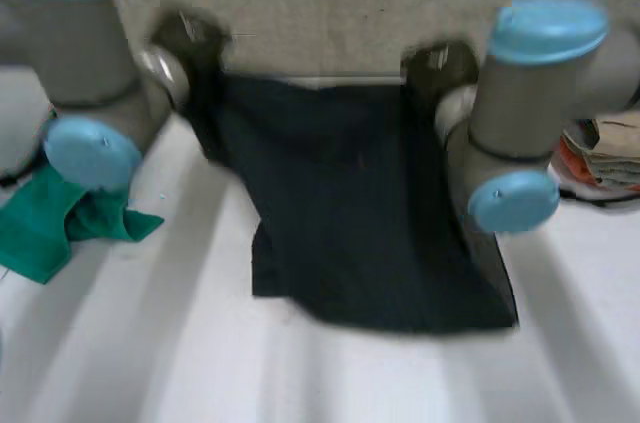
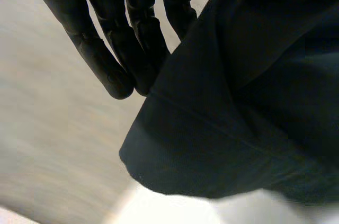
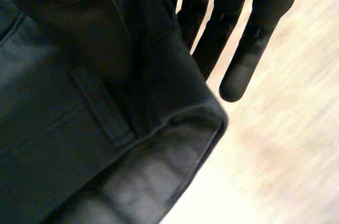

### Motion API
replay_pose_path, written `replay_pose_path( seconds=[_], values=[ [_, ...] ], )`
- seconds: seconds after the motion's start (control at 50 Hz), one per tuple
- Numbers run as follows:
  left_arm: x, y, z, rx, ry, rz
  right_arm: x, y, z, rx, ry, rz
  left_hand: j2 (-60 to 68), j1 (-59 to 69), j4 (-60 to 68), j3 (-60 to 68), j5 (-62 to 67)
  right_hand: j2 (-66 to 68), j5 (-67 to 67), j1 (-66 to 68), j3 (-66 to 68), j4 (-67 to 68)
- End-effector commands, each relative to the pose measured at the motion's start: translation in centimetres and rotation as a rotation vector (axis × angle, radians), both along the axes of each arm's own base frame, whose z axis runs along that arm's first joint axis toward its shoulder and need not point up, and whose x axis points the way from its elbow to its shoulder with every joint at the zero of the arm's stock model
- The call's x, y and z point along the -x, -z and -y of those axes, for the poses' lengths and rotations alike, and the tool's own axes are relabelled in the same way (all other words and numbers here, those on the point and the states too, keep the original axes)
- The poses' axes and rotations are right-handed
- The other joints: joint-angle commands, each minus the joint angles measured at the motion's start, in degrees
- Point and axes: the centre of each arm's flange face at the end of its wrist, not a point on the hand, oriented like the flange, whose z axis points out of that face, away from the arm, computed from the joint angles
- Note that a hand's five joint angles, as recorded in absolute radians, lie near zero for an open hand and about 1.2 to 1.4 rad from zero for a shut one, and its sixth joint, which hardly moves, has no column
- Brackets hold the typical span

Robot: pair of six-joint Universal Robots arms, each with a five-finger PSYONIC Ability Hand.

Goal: Fold the laundry.

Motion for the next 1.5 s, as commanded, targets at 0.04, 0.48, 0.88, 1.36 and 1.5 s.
replay_pose_path(
  seconds=[0.04,0.48,0.88,1.36,1.5],
  values=[
    [-1.5,-15.0,-2.8,0.502,0.021,-0.398,0.4,-12.2,2.0,0.480,0.018,0.229,11.71,14.78,11.55,12.13,13.93,13.18,13.63,16.15,12.40,11.75],
    [-0.4,9.6,-8.7,-0.211,-0.048,-0.037,2.2,5.5,-0.4,-0.235,-0.144,-0.073,11.71,14.78,11.55,12.13,13.93,13.18,13.63,16.15,12.40,11.75],
    [-3.6,10.4,-10.1,-0.356,-0.086,0.055,6.5,7.2,-6.2,-0.526,-0.040,-0.072,-37.89,-34.82,-38.05,-37.48,-35.67,-37.81,-37.36,-34.84,-38.59,-39.24],
    [-4.8,14.7,-6.7,-0.532,0.024,0.127,5.7,13.6,-6.2,-0.378,-0.125,-0.154,-33.22,-30.15,-33.38,-32.81,-31.00,-37.65,-37.19,-34.68,-38.43,-39.08],
    [-4.7,14.6,-7.4,-0.582,0.064,0.112,5.5,14.6,-5.3,-0.357,-0.124,-0.182,-9.34,-6.27,-9.50,-8.93,-7.12,-21.39,-20.93,-18.42,-22.17,-22.82]
  ],
)
